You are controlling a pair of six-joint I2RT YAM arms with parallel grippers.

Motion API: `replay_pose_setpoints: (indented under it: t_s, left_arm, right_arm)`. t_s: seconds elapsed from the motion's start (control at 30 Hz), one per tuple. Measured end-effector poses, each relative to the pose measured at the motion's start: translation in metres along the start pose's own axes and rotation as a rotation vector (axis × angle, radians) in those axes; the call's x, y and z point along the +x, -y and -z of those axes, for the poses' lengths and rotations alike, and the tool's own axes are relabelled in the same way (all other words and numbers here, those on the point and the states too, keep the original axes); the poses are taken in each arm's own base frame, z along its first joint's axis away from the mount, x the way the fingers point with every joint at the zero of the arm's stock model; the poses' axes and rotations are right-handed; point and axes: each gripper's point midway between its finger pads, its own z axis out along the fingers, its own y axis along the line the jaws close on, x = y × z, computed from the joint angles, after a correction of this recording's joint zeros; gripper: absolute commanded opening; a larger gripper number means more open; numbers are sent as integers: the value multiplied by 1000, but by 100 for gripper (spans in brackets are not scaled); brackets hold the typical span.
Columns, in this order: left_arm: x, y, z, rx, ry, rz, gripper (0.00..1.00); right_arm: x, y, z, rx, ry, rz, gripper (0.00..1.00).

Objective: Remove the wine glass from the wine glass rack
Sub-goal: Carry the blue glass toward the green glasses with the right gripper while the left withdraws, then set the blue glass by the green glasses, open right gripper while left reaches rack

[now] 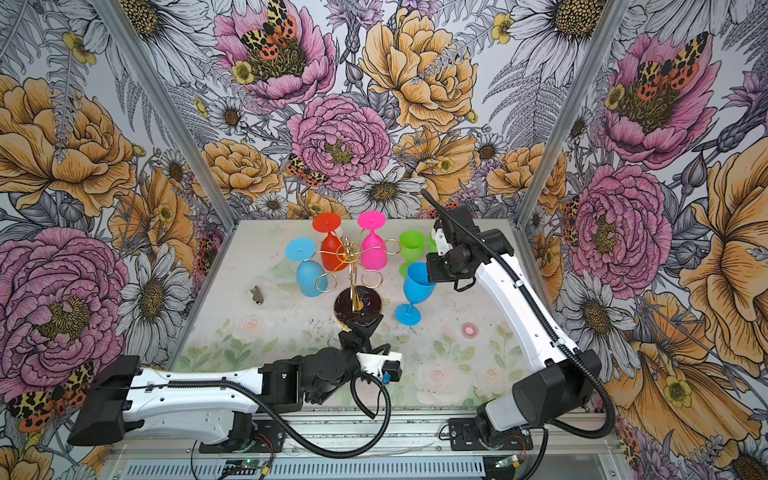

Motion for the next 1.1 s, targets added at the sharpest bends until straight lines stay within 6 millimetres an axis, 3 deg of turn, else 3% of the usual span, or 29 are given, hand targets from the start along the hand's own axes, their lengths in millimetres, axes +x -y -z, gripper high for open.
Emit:
replay_pose_setpoints:
  t_s: [0.27,0.57,0.77,0.9,1.1]
  left_arm:
    - [2,-43,28,-21,-48,419,92]
    - [48,-94,63,-111,-112,830,94]
    - [73,-121,73,-123,-168,1013,94]
    - [80,-130,74,-91,-192,1118,93]
    - [92,-127,75,-20,-242,1236,93]
  right_arm:
    - [-16,10,-27,63,60,-37,0]
    - [-32,12,-44,116,102,-55,0]
    - [-34,14,-64,153,91,-55,0]
    - [-36,15,-72,166,92,-59,0]
    - [-42,14,-82,165,104,-76,0]
